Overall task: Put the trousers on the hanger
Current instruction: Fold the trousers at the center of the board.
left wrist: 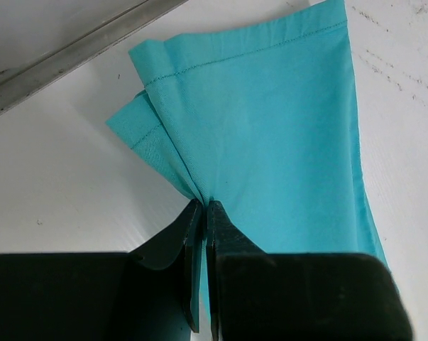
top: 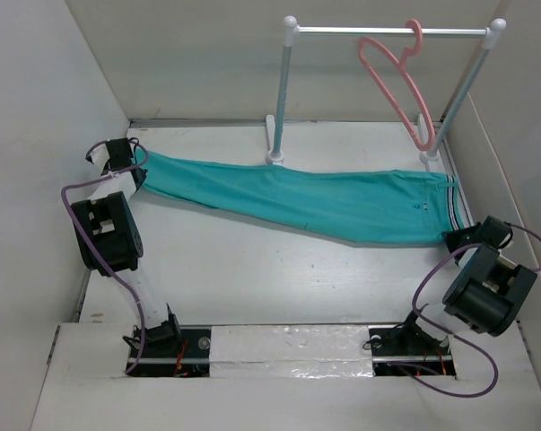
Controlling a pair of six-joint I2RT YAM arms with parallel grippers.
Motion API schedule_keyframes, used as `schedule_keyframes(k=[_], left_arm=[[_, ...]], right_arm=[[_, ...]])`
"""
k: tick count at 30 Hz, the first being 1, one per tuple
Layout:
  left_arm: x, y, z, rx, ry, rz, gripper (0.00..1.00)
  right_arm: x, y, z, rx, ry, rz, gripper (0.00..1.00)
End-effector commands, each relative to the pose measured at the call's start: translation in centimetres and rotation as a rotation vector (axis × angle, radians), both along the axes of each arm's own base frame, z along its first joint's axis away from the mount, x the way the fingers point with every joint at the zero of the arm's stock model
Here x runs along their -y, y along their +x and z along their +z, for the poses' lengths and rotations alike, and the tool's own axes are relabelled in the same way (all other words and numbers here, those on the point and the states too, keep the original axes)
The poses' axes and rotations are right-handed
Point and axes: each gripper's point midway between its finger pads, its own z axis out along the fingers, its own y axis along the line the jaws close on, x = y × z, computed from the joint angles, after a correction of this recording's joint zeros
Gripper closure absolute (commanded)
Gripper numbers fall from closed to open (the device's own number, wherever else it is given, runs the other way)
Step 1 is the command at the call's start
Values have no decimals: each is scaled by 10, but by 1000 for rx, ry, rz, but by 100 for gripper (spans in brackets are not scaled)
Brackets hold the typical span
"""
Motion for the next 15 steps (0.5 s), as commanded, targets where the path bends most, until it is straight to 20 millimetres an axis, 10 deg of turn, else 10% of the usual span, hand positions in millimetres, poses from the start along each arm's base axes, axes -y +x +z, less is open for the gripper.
schedule_keyframes(k=[1,8,15], left_arm=[[-10,17,63,160,47,31,100],[-31,7,171,323,30,89,100],[-40,-27,258,442,112,106,100]], right_arm=[[4,22,63,124,-158,27,100],[-8,11,227,326,-395,-17,100],[-12,-47,338,416,-577,-48,100]])
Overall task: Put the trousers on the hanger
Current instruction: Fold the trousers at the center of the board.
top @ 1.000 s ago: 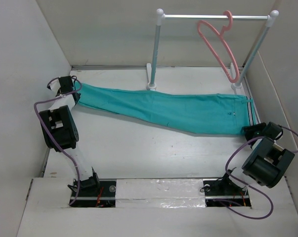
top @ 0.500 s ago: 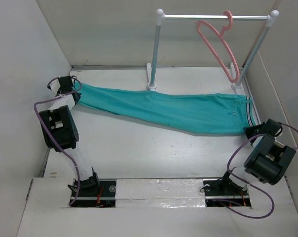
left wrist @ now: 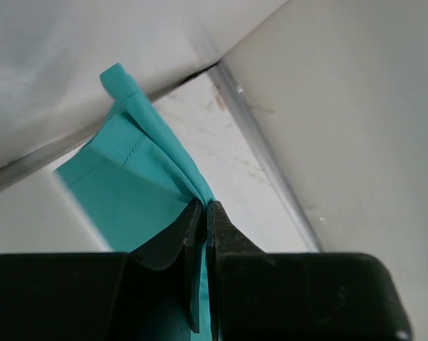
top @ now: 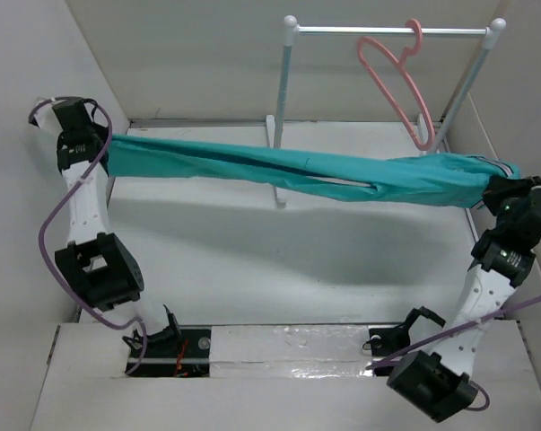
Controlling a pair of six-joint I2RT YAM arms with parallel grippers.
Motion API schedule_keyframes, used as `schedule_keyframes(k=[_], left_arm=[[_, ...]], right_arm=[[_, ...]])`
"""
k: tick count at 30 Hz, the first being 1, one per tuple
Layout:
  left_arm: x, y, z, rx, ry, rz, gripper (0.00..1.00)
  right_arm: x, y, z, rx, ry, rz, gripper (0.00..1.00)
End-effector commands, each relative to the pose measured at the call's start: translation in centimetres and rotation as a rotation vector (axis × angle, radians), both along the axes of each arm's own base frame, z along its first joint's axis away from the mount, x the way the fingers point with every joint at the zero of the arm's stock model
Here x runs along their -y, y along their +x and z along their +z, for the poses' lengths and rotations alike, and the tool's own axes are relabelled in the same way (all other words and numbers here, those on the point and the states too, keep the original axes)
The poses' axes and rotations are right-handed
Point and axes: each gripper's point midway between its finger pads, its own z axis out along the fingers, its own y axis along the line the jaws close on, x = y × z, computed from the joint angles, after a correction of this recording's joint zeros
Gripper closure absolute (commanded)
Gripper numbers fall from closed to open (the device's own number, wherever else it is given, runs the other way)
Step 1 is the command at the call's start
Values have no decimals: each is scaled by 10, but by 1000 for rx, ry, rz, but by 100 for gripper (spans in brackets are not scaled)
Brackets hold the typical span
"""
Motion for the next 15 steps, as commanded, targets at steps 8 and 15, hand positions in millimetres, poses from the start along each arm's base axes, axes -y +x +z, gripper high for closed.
schedule_keyframes(k=[8,15], left_arm=[[-10,-37,64,137,63,63,100],[-23,-19,40,74,51,61,100]], right_arm=[[8,-19,29,5,-91,-32,100],[22,30,1,-30,-22,32,100]])
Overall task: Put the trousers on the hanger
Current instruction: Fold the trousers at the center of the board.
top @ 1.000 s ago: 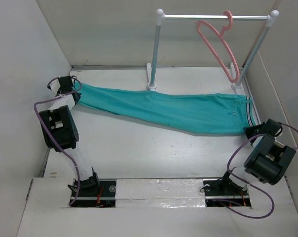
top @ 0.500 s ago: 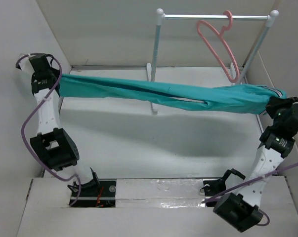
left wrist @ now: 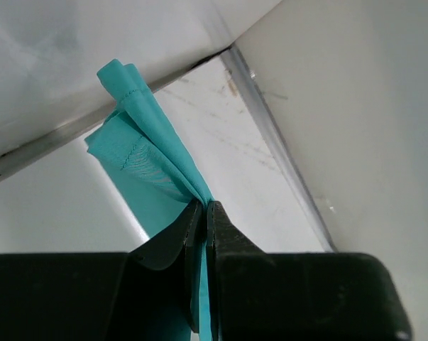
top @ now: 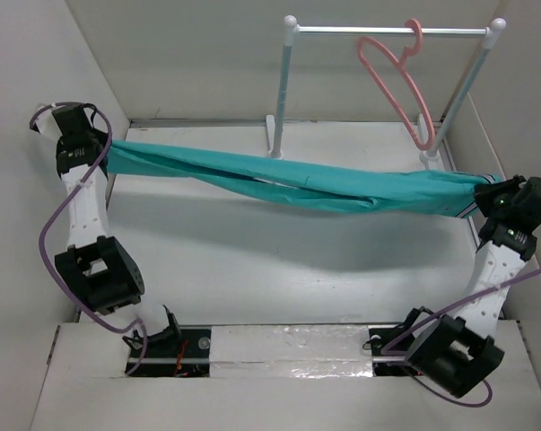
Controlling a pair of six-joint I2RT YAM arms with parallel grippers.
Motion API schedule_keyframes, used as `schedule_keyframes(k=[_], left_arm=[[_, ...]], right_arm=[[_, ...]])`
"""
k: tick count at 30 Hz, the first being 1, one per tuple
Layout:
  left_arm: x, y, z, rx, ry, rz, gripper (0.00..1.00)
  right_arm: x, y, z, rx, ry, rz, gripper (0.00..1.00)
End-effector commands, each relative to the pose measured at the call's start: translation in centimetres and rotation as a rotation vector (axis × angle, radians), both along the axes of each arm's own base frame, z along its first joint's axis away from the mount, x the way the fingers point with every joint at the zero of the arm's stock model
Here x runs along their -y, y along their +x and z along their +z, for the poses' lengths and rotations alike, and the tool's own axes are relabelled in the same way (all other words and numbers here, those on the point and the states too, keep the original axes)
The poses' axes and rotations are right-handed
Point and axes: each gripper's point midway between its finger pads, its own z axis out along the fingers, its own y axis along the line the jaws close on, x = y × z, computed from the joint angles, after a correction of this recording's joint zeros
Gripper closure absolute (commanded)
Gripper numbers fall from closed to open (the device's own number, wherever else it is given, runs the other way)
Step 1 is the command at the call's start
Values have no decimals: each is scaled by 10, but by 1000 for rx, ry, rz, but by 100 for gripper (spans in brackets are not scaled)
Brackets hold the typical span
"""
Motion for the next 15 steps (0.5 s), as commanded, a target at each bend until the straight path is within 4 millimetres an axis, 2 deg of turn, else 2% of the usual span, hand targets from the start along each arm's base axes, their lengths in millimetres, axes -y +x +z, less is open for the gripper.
schedule_keyframes(k=[1,2,4,5,7,8,9,10,11,12,13,14,15], left_arm=[[-26,7,17,33,46,60,100],[-32,8,16,32,37,69,100],[-31,9,19,44,34,67,100],[-33,6,22,54,31,69,100],[-31,0,10,40,23,72,100],[-28,-7,12,52,30,76,100],[-25,-13,-18,15,2,82,100],[-27,-20,-33,0,-11,91,100],[-24,-24,-45,-11,-19,89,100],[-24,-38,-75,-59,-37,108,100],[-23,-44,-90,-81,-44,116,100],[-24,-51,-103,-107,-42,132,100],[-19,-65,-131,-164,-62,144,100]], right_arm=[[18,25,42,118,-97,-21,100],[18,30,43,100,-89,-9,100],[25,40,58,106,-93,-6,100],[26,40,61,104,-91,-9,100],[24,37,63,112,-98,-15,100],[25,33,60,115,-103,-29,100],[21,31,53,118,-98,-24,100],[21,16,27,98,-76,-45,100],[21,10,17,108,-85,-51,100],[20,3,-1,93,-76,-56,100],[17,-8,-49,26,-28,-57,100],[20,-19,-57,39,-40,-68,100],[22,-26,-75,16,-25,-77,100]])
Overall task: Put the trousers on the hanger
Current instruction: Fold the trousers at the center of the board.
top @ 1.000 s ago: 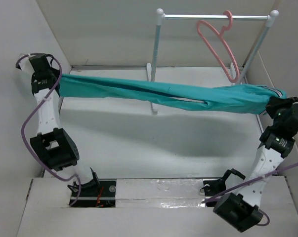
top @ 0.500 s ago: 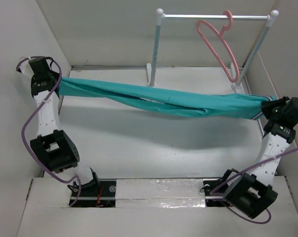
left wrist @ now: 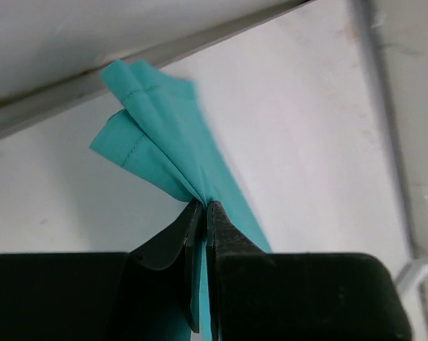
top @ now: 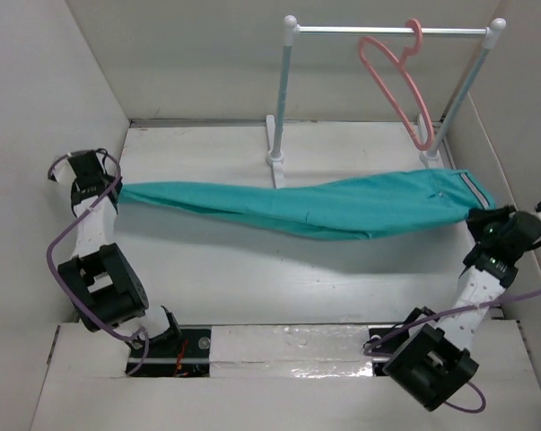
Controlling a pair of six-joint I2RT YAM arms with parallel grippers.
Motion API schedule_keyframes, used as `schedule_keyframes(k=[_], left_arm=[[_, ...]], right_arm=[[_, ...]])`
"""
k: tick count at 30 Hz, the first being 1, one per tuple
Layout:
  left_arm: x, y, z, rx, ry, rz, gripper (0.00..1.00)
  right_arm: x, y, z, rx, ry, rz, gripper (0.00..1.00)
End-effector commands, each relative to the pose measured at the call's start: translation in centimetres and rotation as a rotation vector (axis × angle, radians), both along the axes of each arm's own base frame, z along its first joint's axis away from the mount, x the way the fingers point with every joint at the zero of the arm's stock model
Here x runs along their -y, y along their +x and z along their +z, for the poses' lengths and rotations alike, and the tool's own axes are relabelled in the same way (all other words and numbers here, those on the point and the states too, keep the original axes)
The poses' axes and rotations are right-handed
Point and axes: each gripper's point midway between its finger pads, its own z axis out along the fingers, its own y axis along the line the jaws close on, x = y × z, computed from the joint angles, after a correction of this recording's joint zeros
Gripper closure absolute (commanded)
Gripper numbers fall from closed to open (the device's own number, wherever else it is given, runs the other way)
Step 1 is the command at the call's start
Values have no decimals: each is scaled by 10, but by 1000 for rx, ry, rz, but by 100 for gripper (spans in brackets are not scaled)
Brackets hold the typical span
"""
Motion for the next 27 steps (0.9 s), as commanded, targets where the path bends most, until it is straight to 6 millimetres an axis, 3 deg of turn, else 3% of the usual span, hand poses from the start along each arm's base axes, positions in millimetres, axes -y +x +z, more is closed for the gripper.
schedule_keyframes(k=[1,2,3,4,8,9,11,13,16,17,20,23,24,25,27], left_arm=[[-20,-27,-36,-40,21,113,100],[-19,-34,-47,-52,-8,123,100],[-15,-48,-69,-91,-41,129,100],[-18,-54,-76,-90,-55,143,100],[-16,-70,-76,-81,-33,173,100],[-16,-72,-75,-87,-34,178,96],[-17,-75,-70,-79,-28,196,85],[-17,-80,-70,-83,-31,213,84],[-19,-87,-69,-87,-23,251,51],[-20,-89,-68,-90,-26,261,39],[-11,-78,-50,-33,-31,236,34],[10,-55,-9,55,17,143,35],[20,-48,6,91,36,105,36],[45,-33,22,134,54,23,38],[77,-21,47,225,90,-77,48]], right_arm=[[19,-22,-47,-28,-10,-66,100],[16,-30,-74,-62,45,-54,100],[15,-33,-84,-73,65,-50,100],[15,-35,-92,-82,87,-49,100],[18,-50,-114,-127,138,-67,100],[22,-54,-116,-133,137,-85,100],[27,-59,-118,-142,129,-98,91],[31,-66,-125,-164,139,-115,85],[31,-73,-134,-198,158,-123,46],[32,-77,-136,-208,164,-133,28],[37,-84,-128,-224,130,-166,8],[40,-91,-128,-240,107,-205,5],[41,-92,-130,-241,105,-215,5],[40,-91,-132,-234,113,-216,5],[38,-89,-141,-229,139,-204,5]])
